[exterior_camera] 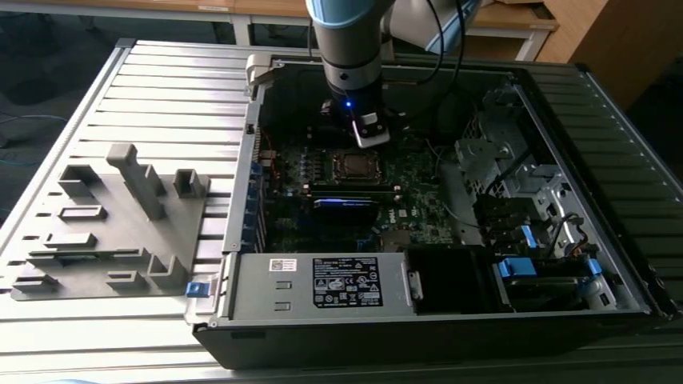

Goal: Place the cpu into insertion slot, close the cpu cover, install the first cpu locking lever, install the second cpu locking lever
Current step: 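Install the first cpu locking lever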

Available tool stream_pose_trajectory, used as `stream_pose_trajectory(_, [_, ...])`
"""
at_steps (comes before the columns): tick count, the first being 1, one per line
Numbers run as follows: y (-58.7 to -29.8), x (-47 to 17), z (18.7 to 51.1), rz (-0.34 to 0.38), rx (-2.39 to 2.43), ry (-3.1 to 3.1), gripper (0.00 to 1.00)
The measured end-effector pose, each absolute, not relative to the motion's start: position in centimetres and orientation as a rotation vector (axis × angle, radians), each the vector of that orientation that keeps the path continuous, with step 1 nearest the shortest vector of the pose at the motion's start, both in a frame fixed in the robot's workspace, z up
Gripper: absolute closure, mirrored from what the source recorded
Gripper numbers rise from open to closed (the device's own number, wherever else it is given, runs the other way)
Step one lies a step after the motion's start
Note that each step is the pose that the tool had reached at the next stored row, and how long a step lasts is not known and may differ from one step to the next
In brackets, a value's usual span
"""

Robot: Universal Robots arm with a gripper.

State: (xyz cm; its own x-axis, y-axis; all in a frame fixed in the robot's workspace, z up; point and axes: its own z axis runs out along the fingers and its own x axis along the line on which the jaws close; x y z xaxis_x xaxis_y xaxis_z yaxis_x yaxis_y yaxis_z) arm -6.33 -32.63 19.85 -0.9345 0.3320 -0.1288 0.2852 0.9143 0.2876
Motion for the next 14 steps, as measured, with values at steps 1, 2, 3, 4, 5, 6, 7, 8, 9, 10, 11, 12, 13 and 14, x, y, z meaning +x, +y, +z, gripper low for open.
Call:
stream_pose_trajectory(1, [-32.63, -6.33, 19.84, 0.397, 0.471, 2.901, 0.89])
stream_pose_trajectory(2, [-32.65, -6.33, 19.83, 0.397, 0.471, 2.900, 0.89])
stream_pose_trajectory(3, [-32.66, -6.33, 19.82, 0.397, 0.472, 2.899, 0.89])
stream_pose_trajectory(4, [-32.67, -6.32, 19.80, 0.398, 0.472, 2.898, 0.89])
stream_pose_trajectory(5, [-32.69, -6.33, 19.78, 0.398, 0.472, 2.897, 0.89])
stream_pose_trajectory(6, [-32.70, -6.33, 19.78, 0.397, 0.471, 2.897, 0.89])
stream_pose_trajectory(7, [-32.70, -6.33, 19.79, 0.397, 0.471, 2.897, 0.89])
stream_pose_trajectory(8, [-32.70, -6.33, 19.79, 0.397, 0.471, 2.897, 0.89])
stream_pose_trajectory(9, [-32.70, -6.33, 19.78, 0.397, 0.471, 2.897, 0.89])
stream_pose_trajectory(10, [-32.73, -6.33, 19.78, 0.397, 0.471, 2.897, 0.89])
stream_pose_trajectory(11, [-32.77, -6.33, 19.77, 0.397, 0.471, 2.897, 0.89])
stream_pose_trajectory(12, [-32.80, -6.33, 19.76, 0.398, 0.471, 2.897, 0.89])
stream_pose_trajectory(13, [-32.83, -6.33, 19.75, 0.397, 0.471, 2.897, 0.89])
stream_pose_trajectory(14, [-32.86, -6.33, 19.73, 0.397, 0.471, 2.897, 0.89])
